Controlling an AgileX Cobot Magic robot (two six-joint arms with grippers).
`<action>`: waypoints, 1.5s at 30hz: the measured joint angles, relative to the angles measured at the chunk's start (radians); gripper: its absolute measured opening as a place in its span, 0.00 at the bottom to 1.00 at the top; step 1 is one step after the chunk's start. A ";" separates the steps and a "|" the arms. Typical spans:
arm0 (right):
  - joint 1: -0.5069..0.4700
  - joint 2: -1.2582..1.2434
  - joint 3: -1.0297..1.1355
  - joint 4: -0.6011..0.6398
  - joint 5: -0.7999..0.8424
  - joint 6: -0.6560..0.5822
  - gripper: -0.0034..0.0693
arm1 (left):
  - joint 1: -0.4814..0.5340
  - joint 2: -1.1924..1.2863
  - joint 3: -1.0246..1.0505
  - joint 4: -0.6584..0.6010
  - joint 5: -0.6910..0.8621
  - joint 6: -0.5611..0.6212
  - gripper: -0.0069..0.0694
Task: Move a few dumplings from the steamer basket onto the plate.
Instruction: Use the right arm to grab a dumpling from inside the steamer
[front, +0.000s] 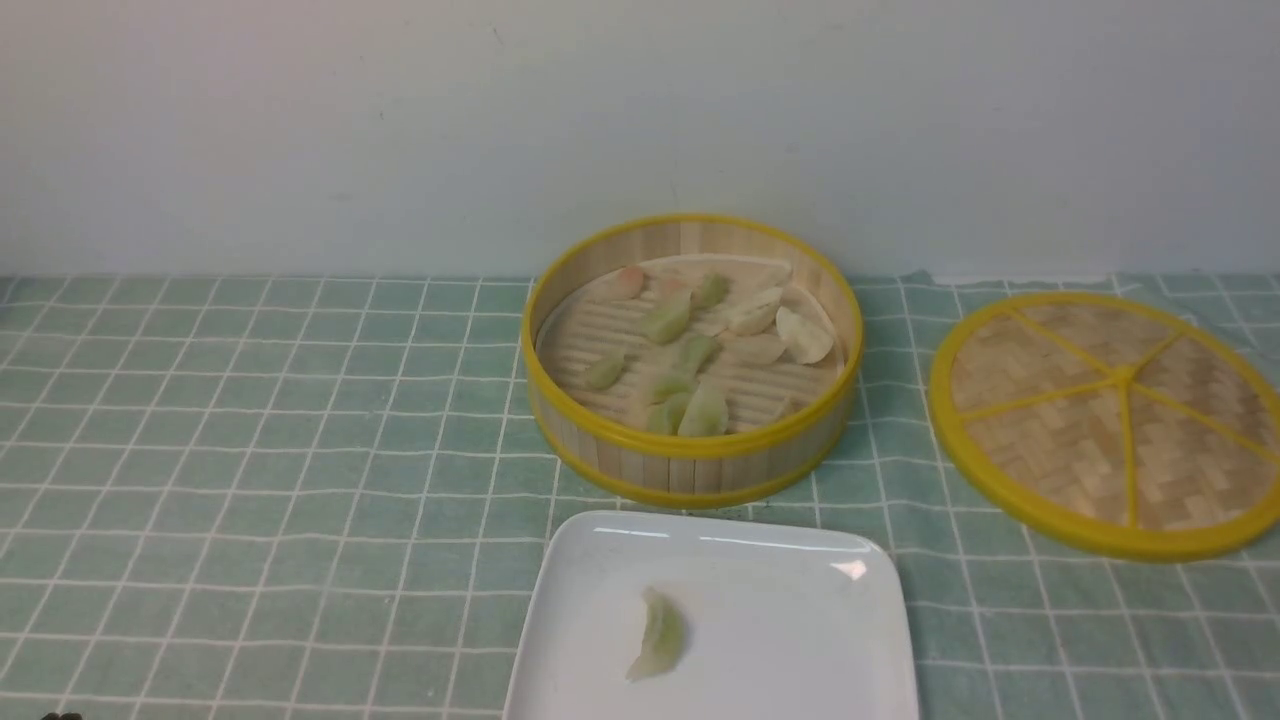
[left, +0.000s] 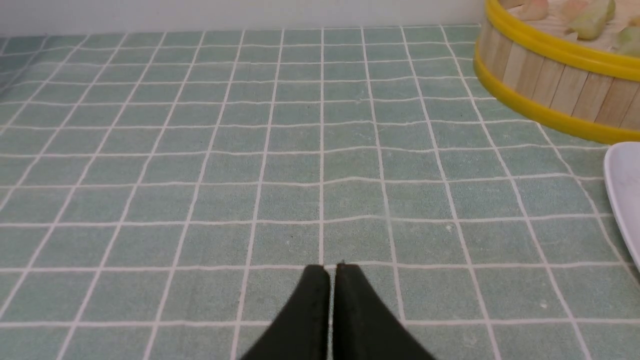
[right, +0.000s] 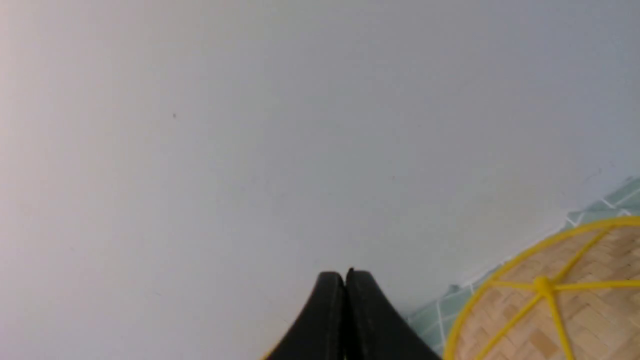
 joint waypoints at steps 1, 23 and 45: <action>0.000 0.000 0.000 0.016 -0.019 0.007 0.03 | 0.000 0.000 0.000 0.000 0.000 0.000 0.08; 0.415 1.142 -1.221 -0.218 1.126 -0.358 0.03 | 0.000 0.000 0.000 0.000 0.000 0.000 0.08; 0.437 2.253 -2.338 -0.148 1.302 -0.577 0.03 | 0.000 0.000 0.000 0.000 0.000 0.000 0.08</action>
